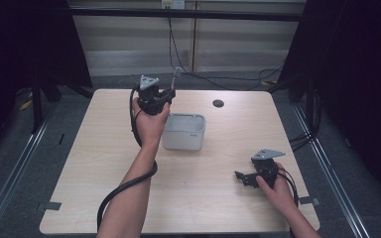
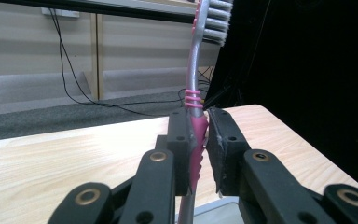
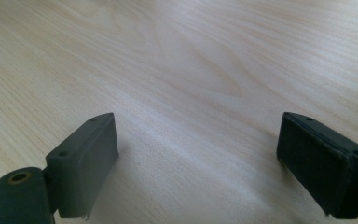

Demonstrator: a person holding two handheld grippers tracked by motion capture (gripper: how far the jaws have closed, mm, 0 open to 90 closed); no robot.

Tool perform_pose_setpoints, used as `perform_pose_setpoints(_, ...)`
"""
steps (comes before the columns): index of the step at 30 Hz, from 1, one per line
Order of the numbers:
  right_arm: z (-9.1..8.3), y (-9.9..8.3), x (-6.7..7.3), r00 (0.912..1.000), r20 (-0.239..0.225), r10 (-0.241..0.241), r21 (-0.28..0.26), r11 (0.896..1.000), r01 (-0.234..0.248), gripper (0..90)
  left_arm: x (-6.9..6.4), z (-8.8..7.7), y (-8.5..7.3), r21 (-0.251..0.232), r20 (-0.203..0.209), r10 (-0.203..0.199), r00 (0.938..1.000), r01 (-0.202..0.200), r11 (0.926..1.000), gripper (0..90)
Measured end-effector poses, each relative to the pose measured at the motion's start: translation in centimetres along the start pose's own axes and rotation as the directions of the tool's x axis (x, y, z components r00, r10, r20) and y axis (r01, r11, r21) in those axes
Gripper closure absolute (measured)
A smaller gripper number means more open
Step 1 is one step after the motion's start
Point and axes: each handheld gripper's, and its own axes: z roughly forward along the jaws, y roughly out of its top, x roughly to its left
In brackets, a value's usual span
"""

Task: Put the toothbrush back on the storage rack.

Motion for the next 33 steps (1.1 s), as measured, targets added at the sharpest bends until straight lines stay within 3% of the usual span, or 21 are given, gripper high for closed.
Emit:
perform_pose_setpoints(15,0.0,0.0,0.0,1.0,0.0,0.002,0.001,1.0,-0.002,11.7,0.1,0.8,-0.9,0.016,-0.01,-0.006,0.9999,0.007,0.9998,79.5)
perform_pose_setpoints(33,0.0,0.0,0.0,1.0,-0.001,0.001,0.001,1.0,-0.001,11.6,0.6,0.5,-2.3,0.02,-0.025,-0.03,0.9992,0.031,0.9993,79.4)
